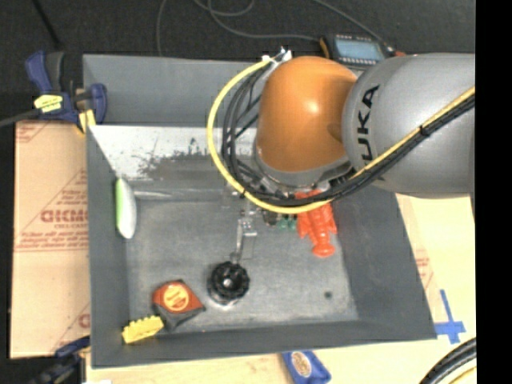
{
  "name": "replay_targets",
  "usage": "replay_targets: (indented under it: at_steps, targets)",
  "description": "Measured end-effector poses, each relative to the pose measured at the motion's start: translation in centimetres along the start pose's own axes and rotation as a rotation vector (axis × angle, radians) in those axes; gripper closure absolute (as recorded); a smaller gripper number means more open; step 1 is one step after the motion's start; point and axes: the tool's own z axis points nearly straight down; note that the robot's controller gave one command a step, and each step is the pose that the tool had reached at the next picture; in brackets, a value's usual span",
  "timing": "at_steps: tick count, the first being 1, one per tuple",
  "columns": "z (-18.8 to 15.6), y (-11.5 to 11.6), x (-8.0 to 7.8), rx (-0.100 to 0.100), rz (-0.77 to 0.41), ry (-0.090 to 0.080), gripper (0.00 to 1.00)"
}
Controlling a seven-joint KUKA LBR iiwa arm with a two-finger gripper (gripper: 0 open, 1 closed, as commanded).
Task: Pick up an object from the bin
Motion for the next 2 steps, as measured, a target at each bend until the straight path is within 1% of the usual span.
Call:
replay_targets:
  at_steps: [1, 2]
  targets:
    - [-0.4, -0.1, -0.1, -0.001, 0.002, -0.006, 0.0]
    - [4.4, -2.9, -0.7, -0.001, -0.035, -0.014, 0.0]
